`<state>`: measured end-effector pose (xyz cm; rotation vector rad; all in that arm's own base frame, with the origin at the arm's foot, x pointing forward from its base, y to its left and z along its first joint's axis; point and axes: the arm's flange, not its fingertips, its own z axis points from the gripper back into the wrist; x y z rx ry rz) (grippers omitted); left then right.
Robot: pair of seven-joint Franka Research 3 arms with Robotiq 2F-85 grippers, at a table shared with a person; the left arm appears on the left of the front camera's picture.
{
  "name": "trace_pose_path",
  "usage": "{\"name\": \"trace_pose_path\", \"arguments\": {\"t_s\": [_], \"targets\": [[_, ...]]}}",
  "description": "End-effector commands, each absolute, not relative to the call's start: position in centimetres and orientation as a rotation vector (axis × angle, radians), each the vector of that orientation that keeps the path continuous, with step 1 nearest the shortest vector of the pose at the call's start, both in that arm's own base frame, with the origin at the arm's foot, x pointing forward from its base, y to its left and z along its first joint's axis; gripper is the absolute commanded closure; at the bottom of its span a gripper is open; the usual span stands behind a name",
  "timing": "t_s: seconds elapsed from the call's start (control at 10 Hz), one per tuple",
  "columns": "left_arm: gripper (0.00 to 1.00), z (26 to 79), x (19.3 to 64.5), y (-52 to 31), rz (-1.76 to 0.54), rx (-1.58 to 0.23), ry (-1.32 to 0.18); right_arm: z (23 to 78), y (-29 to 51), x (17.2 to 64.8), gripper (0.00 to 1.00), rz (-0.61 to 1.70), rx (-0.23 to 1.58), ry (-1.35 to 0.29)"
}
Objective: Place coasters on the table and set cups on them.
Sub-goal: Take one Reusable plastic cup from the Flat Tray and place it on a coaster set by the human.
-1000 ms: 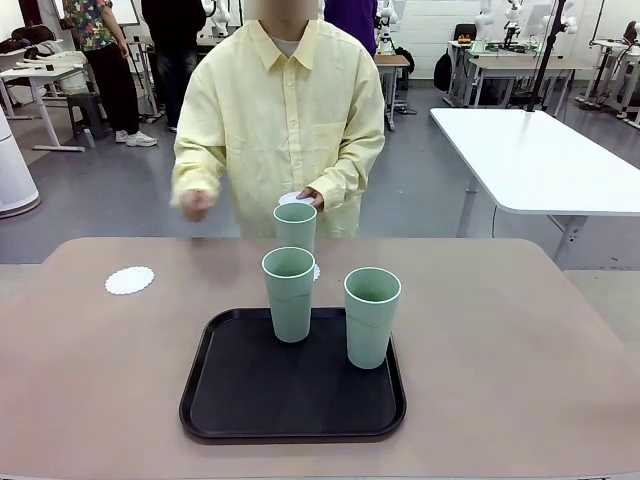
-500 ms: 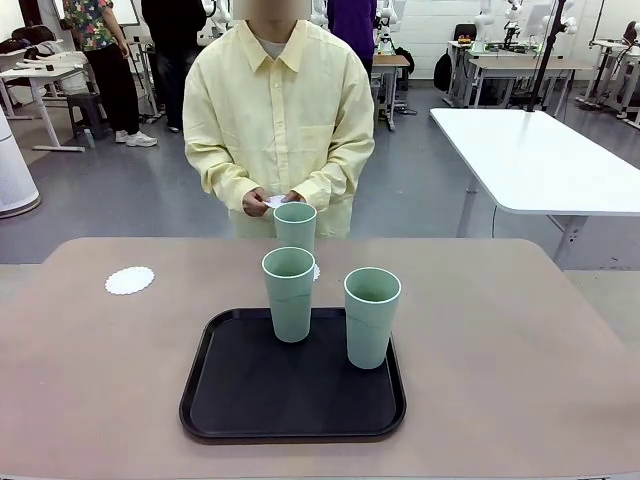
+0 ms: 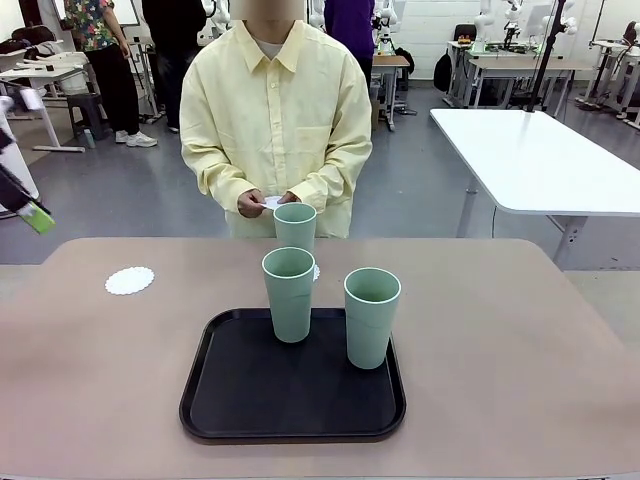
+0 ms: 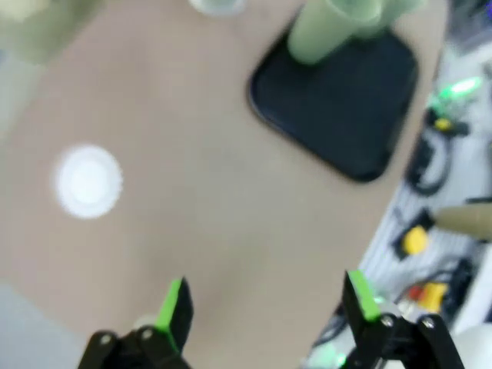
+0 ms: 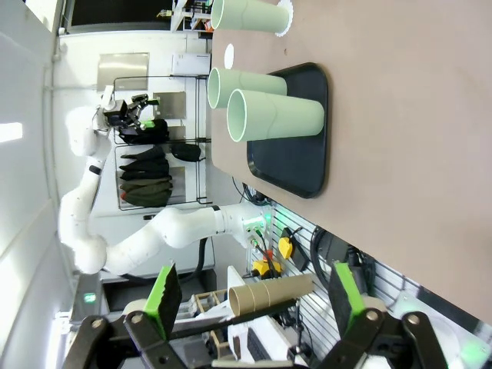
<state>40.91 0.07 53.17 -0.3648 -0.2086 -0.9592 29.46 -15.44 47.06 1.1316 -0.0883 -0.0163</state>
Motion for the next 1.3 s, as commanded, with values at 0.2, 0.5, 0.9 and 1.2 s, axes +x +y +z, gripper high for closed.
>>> {"name": "trace_pose_path", "arguments": {"t_s": [0.2, 0.5, 0.9, 1.2], "targets": [[0.00, 50.0, 43.3, -8.6, -1.202, -0.193, -0.046, 47.1, -15.5, 29.4, 0.00, -0.010, 1.142, -0.094], [0.00, 47.8, 44.0, -13.5, -1.328, -0.239, -0.064, 47.1, -15.5, 29.4, 0.00, -0.010, 1.142, -0.094], [0.00, 47.3, 43.5, -14.2, -1.316, -0.237, -0.043, 47.1, -15.5, 29.4, 0.00, -0.010, 1.142, -0.094], [0.00, 47.3, 43.5, -14.2, -1.316, -0.237, -0.043, 47.1, -15.5, 29.4, 0.00, -0.010, 1.142, -0.094]]}}
